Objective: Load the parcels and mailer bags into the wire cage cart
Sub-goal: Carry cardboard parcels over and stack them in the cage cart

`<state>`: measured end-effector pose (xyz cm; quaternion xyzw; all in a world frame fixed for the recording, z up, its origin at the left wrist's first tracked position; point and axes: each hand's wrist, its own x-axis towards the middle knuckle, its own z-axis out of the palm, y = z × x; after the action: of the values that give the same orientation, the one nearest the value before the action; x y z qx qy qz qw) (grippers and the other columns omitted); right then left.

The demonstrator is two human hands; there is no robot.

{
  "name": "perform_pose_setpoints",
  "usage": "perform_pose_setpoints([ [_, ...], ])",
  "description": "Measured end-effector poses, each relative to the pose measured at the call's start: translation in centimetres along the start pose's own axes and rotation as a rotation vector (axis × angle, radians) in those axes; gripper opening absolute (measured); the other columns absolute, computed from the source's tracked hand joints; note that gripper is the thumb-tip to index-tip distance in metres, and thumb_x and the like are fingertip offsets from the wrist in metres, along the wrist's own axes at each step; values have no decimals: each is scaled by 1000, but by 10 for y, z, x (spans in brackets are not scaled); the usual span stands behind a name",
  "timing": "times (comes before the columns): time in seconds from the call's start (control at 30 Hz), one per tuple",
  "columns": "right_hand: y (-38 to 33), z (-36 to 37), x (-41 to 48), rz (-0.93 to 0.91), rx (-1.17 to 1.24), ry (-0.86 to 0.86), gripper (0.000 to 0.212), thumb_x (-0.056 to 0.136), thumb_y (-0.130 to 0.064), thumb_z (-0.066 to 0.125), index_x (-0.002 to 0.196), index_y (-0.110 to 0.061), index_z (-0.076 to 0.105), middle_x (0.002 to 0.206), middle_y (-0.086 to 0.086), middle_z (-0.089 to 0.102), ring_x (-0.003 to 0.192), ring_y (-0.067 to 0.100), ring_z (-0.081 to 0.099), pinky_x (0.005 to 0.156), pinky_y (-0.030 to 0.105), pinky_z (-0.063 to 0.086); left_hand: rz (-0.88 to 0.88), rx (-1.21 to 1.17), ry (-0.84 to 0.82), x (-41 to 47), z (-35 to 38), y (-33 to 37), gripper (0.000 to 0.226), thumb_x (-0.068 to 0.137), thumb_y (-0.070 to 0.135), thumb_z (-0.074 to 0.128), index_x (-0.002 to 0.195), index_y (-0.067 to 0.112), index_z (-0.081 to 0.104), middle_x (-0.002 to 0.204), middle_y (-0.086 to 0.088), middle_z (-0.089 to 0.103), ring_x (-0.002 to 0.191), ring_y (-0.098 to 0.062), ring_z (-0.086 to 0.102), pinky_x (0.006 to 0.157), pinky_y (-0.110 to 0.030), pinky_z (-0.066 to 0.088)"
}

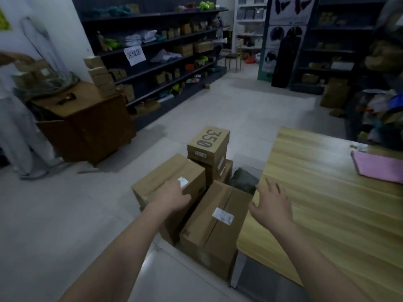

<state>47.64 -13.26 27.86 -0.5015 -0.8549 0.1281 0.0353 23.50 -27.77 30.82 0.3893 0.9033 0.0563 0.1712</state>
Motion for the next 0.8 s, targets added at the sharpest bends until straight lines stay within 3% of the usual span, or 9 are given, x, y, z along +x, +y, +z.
perform_pose_setpoints([
  [0.1,-13,-5,41,40,8,-28,63,93,-43,54,150,-27,36,166,2,12,152,30,10,117,52,28,-39,27,-27,45,-14,-7,56,94,46,52,141,17,46,131,-8,53,102,-22,55,73,-29,42],
  [0.23,-29,-1,84,56,10,-31,61,92,-45,52,149,-29,37,165,-2,19,150,27,19,116,51,30,14,48,-45,99,-26,-10,54,93,42,52,138,13,47,134,-11,52,108,-25,55,78,-32,45],
  [0.33,-41,7,107,141,71,-8,62,94,-48,50,151,-27,37,163,-4,24,149,24,23,118,50,26,42,43,-47,139,-33,-12,57,94,39,51,145,15,42,143,-13,44,120,-29,53,91,-37,49],
  [0.5,-56,27,130,284,152,39,60,94,-44,51,149,-23,40,161,1,29,148,24,25,119,44,27,163,71,-65,202,-46,-22,53,95,34,50,143,15,42,145,-13,41,123,-29,51,81,-31,39],
  [0.57,-67,40,134,333,186,46,60,94,-42,52,149,-21,41,160,3,31,146,26,28,117,42,30,219,63,-81,229,-42,-25,52,94,35,51,140,14,43,144,-13,43,123,-29,51,84,-33,44],
  [0.67,-92,71,136,385,224,20,61,95,-41,53,150,-20,39,161,3,29,145,26,30,115,42,35,255,59,-149,256,-19,-25,64,95,40,53,150,14,33,153,-17,31,130,-34,46,99,-41,46],
  [0.8,-106,131,151,440,361,-40,64,97,-37,53,154,-18,33,163,0,22,147,21,27,116,37,31,283,36,-109,278,46,-19,68,92,43,58,148,15,32,160,-19,8,134,-40,38,102,-44,43],
])
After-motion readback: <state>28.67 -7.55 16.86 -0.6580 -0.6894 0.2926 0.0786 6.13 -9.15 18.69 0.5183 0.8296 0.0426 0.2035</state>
